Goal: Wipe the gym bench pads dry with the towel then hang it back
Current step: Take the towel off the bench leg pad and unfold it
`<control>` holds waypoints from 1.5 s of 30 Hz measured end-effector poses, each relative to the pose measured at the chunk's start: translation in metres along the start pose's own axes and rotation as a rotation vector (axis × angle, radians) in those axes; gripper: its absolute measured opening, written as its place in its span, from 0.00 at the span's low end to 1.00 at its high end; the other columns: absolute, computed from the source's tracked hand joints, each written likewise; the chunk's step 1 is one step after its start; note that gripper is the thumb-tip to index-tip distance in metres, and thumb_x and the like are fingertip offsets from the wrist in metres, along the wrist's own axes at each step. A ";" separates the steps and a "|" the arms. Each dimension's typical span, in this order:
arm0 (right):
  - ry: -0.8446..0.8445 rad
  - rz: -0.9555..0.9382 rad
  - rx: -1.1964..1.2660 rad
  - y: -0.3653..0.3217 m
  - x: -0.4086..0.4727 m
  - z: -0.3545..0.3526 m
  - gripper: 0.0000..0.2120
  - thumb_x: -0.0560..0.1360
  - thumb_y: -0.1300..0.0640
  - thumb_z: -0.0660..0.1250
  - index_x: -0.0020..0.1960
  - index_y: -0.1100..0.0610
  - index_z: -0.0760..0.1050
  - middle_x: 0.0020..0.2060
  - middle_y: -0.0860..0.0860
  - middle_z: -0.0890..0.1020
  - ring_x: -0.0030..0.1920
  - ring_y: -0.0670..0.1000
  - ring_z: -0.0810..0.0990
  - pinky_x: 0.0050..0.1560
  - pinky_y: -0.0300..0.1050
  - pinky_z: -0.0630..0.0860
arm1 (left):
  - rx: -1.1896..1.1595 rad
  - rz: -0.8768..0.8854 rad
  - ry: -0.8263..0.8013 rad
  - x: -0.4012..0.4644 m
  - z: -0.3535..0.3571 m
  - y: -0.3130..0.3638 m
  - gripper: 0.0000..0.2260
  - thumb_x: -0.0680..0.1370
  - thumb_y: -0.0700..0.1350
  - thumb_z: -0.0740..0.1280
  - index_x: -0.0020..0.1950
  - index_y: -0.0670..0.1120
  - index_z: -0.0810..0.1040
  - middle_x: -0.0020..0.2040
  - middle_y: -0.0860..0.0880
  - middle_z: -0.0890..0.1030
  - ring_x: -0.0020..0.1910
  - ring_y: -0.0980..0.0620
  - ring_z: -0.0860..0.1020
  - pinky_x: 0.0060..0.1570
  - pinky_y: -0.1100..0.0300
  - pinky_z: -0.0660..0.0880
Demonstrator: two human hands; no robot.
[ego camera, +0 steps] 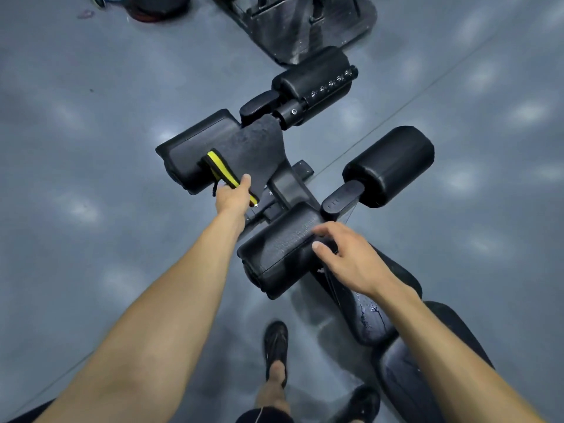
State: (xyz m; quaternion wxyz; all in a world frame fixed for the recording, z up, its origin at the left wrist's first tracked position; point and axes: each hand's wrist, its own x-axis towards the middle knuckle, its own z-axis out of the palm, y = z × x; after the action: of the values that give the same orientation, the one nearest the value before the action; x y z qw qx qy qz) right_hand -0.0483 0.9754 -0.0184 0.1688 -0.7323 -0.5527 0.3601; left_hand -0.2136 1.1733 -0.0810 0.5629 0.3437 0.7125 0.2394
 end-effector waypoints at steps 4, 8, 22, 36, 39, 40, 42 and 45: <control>0.012 0.005 0.040 0.003 -0.010 -0.005 0.17 0.82 0.50 0.62 0.69 0.53 0.73 0.64 0.49 0.79 0.64 0.48 0.76 0.62 0.47 0.74 | 0.003 0.069 -0.014 -0.019 0.006 -0.006 0.15 0.80 0.58 0.68 0.50 0.46 0.75 0.46 0.52 0.79 0.48 0.46 0.79 0.58 0.48 0.79; 0.044 0.059 0.192 0.006 -0.026 -0.010 0.14 0.82 0.50 0.63 0.66 0.50 0.75 0.59 0.45 0.80 0.58 0.42 0.77 0.54 0.34 0.70 | -0.143 0.141 -0.094 -0.064 0.003 0.002 0.08 0.81 0.51 0.69 0.49 0.47 0.78 0.47 0.49 0.85 0.46 0.48 0.82 0.50 0.52 0.82; 0.458 -0.222 0.417 0.070 -0.187 -0.039 0.25 0.76 0.51 0.74 0.71 0.48 0.74 0.72 0.45 0.72 0.73 0.44 0.70 0.73 0.47 0.68 | -0.286 -0.001 -0.509 -0.333 0.056 -0.065 0.09 0.81 0.44 0.69 0.53 0.39 0.82 0.38 0.45 0.83 0.33 0.50 0.81 0.49 0.53 0.81; 0.293 -0.095 0.319 0.191 -0.244 0.016 0.08 0.81 0.55 0.68 0.58 0.48 0.81 0.49 0.38 0.84 0.49 0.40 0.81 0.54 0.43 0.77 | 0.561 0.205 -0.623 -0.302 0.092 -0.206 0.22 0.82 0.56 0.65 0.42 0.38 0.82 0.33 0.48 0.83 0.32 0.57 0.78 0.45 0.57 0.75; 0.260 -0.055 0.343 0.201 -0.228 0.065 0.10 0.81 0.55 0.68 0.60 0.46 0.81 0.51 0.39 0.85 0.52 0.42 0.82 0.55 0.45 0.76 | 0.514 0.200 -0.569 -0.259 0.077 -0.240 0.13 0.74 0.55 0.74 0.45 0.46 0.80 0.35 0.57 0.79 0.34 0.62 0.77 0.43 0.57 0.76; 0.262 -0.039 0.345 0.204 -0.222 0.080 0.10 0.81 0.55 0.68 0.60 0.45 0.80 0.51 0.39 0.85 0.51 0.43 0.82 0.55 0.46 0.76 | 0.487 0.193 -0.568 -0.245 0.074 -0.250 0.12 0.72 0.55 0.74 0.48 0.48 0.80 0.38 0.56 0.80 0.37 0.61 0.78 0.43 0.58 0.77; 0.254 -0.002 0.349 0.213 -0.210 0.112 0.10 0.80 0.54 0.68 0.60 0.43 0.80 0.49 0.40 0.85 0.49 0.45 0.82 0.53 0.48 0.77 | 0.455 0.206 -0.592 -0.220 0.069 -0.271 0.12 0.72 0.53 0.74 0.51 0.49 0.80 0.44 0.53 0.81 0.41 0.60 0.79 0.44 0.60 0.78; 0.219 0.048 0.365 0.232 -0.191 0.157 0.08 0.80 0.52 0.67 0.58 0.44 0.80 0.44 0.44 0.85 0.44 0.49 0.82 0.49 0.51 0.77 | 0.412 0.219 -0.640 -0.185 0.064 -0.300 0.06 0.77 0.47 0.73 0.49 0.47 0.81 0.43 0.51 0.82 0.43 0.59 0.79 0.51 0.55 0.79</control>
State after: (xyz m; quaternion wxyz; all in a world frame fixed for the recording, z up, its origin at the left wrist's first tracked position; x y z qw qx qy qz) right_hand -0.0257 0.6968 -0.2099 0.3490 -0.7374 -0.4390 0.3765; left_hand -0.1938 0.8352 -0.1972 0.6468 0.5808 0.4934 0.0309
